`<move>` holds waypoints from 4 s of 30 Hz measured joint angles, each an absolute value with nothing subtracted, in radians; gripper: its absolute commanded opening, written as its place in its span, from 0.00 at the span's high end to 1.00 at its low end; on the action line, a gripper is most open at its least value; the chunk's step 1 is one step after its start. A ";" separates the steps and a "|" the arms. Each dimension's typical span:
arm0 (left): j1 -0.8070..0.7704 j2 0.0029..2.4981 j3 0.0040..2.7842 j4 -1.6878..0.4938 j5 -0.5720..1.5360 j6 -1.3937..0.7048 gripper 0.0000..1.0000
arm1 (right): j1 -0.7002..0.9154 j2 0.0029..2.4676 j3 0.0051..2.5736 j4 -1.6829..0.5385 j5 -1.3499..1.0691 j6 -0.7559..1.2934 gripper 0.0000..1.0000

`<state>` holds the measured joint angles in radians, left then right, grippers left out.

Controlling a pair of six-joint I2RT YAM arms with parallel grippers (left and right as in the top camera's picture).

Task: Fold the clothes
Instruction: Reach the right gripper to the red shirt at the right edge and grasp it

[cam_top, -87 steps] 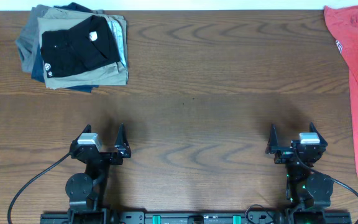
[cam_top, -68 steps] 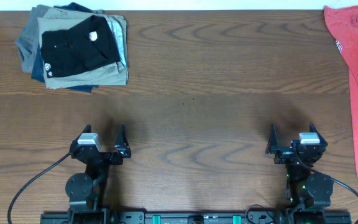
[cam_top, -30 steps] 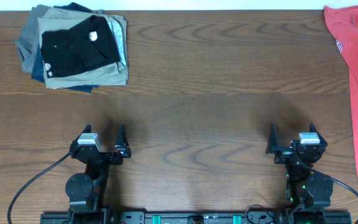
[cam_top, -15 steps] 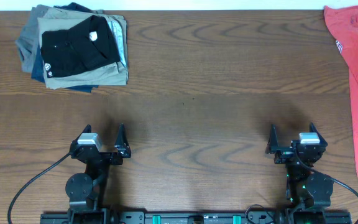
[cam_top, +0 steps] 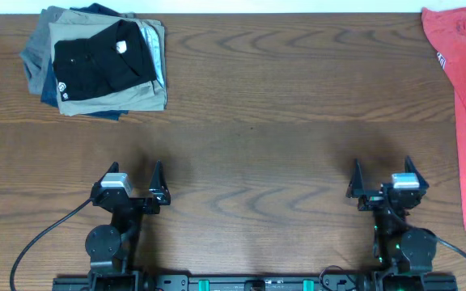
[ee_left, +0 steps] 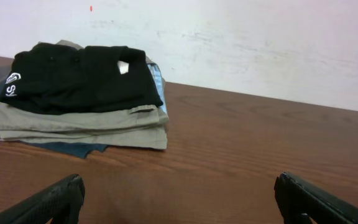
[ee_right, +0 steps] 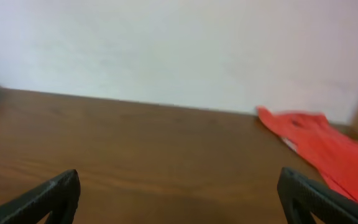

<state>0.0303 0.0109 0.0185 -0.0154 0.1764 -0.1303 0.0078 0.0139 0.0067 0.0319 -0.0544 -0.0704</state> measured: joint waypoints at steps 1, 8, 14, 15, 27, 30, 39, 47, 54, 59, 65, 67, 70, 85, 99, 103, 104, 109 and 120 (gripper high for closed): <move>0.030 0.011 0.019 -0.015 0.176 -0.130 0.02 | 0.008 0.014 0.007 0.044 -0.101 -0.068 0.01; 0.030 0.011 0.019 -0.015 0.176 -0.130 0.02 | 0.008 0.015 0.007 0.196 -0.646 0.050 0.01; 0.030 0.011 0.019 -0.015 0.176 -0.130 0.02 | 0.008 0.015 0.007 0.324 -1.018 0.191 0.01; 0.030 0.011 0.019 -0.015 0.176 -0.130 0.02 | 0.008 0.016 0.007 0.342 -1.043 0.219 0.01; 0.030 0.011 0.019 -0.015 0.176 -0.130 0.02 | 0.008 0.016 0.007 0.458 -1.105 0.531 0.01; 0.030 0.011 0.019 -0.015 0.176 -0.130 0.02 | 0.008 0.016 0.008 0.461 -1.085 0.552 0.01; 0.030 0.011 0.019 -0.016 0.176 -0.130 0.02 | -0.057 0.179 0.232 0.361 -1.014 0.477 0.01; 0.030 0.011 0.020 -0.019 0.176 -0.130 0.02 | -0.228 0.685 0.680 0.126 -0.973 0.299 0.01; 0.030 0.012 0.020 -0.019 0.176 -0.130 0.02 | -0.289 1.095 1.082 -0.123 -0.947 0.180 0.01; 0.030 0.012 0.021 -0.019 0.176 -0.130 0.02 | -0.287 1.256 1.364 -0.444 -0.761 0.004 0.01; 0.030 0.012 0.021 -0.019 0.176 -0.130 0.02 | -0.286 1.367 1.598 -0.640 -0.273 -0.179 0.01; 0.030 0.012 0.021 -0.019 0.176 -0.130 0.02 | -0.289 1.410 1.641 -0.647 -0.113 -0.223 0.01; 0.030 0.012 0.021 -0.019 0.176 -0.130 0.02 | -0.300 1.481 1.678 -0.648 0.030 -0.268 0.01; 0.030 0.012 0.021 -0.019 0.176 -0.130 0.02 | -0.465 2.097 2.071 -0.976 0.251 -0.326 0.01; 0.030 0.012 0.021 -0.019 0.176 -0.130 0.02 | -0.649 2.294 2.109 -1.052 0.109 -0.290 0.01; 0.030 0.012 0.021 -0.019 0.176 -0.130 0.02 | -0.694 2.346 2.109 -1.049 -0.025 -0.281 0.01; 0.030 0.012 0.021 -0.019 0.176 -0.130 0.02 | -0.696 2.354 2.109 -1.047 -0.046 -0.280 0.01; 0.030 0.012 0.021 -0.019 0.176 -0.130 0.02 | -0.691 2.397 2.109 -1.024 -0.123 -0.279 0.01; 0.030 0.012 0.021 -0.019 0.176 -0.130 0.02 | -0.690 2.474 2.111 -0.965 -0.126 -0.276 0.01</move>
